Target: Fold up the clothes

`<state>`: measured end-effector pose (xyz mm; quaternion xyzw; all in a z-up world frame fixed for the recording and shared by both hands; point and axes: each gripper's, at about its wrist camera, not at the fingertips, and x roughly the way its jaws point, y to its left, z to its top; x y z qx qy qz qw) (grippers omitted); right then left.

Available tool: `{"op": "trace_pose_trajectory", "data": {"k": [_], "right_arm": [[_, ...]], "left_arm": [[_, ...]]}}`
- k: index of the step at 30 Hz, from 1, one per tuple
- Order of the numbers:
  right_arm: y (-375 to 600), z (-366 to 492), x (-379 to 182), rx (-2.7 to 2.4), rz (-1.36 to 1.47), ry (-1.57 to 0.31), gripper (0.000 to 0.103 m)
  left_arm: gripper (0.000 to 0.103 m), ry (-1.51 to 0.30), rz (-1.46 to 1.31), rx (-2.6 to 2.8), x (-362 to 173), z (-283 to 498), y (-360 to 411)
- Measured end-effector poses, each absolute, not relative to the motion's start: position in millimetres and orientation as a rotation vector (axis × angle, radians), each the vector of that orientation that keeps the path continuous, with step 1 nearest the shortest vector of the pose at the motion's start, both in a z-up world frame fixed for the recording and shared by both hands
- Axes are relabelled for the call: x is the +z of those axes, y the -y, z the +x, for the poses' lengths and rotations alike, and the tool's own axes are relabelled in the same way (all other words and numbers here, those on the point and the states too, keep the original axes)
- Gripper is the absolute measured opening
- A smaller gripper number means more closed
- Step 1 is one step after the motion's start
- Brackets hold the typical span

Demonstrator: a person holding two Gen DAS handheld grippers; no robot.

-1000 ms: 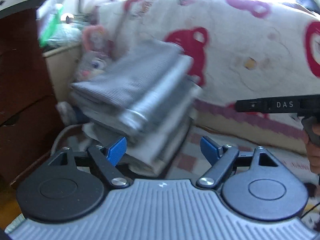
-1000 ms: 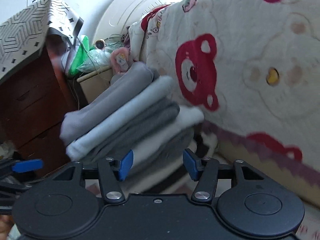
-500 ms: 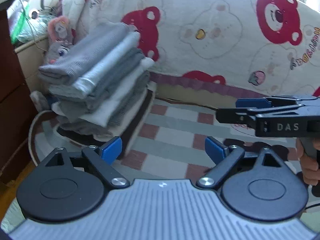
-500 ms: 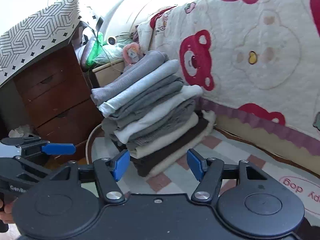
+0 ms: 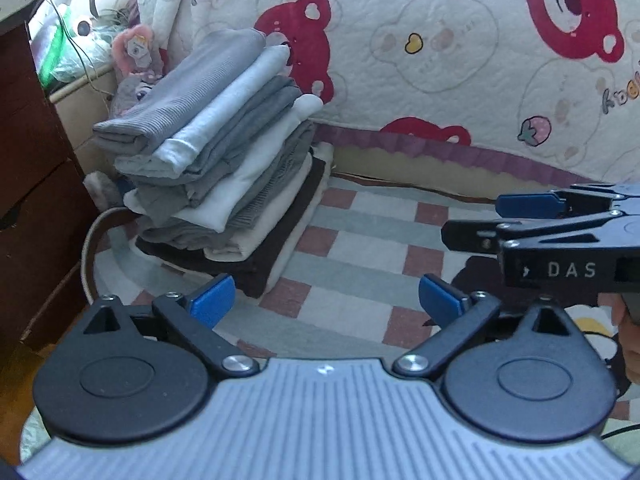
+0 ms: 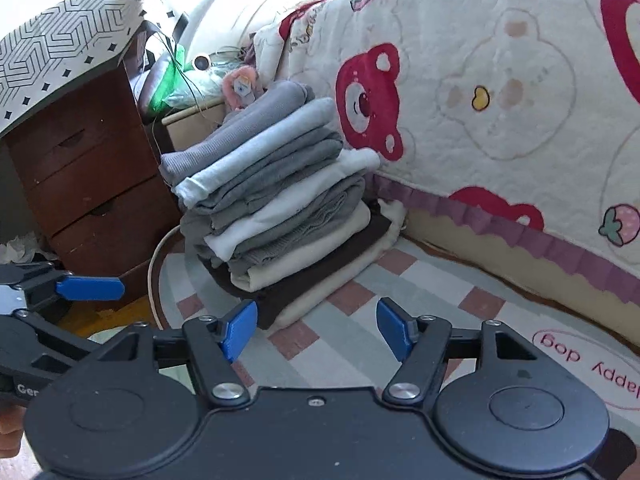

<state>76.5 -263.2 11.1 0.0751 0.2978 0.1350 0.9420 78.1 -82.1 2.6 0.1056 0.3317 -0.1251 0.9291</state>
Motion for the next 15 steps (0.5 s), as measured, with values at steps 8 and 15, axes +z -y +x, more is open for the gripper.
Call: {"op": "trace_pose_trajectory", "data": {"k": [8, 15], "right_arm": [[260, 74, 13, 0.262, 0.133, -0.63, 0.071], [261, 72, 17, 0.242, 0.119, -0.639, 0.072]], "left_arm": [[0.102, -0.698, 0.235, -0.256, 1, 76, 86], [0.103, -0.739, 0.235, -0.237, -7, 80, 87]]}}
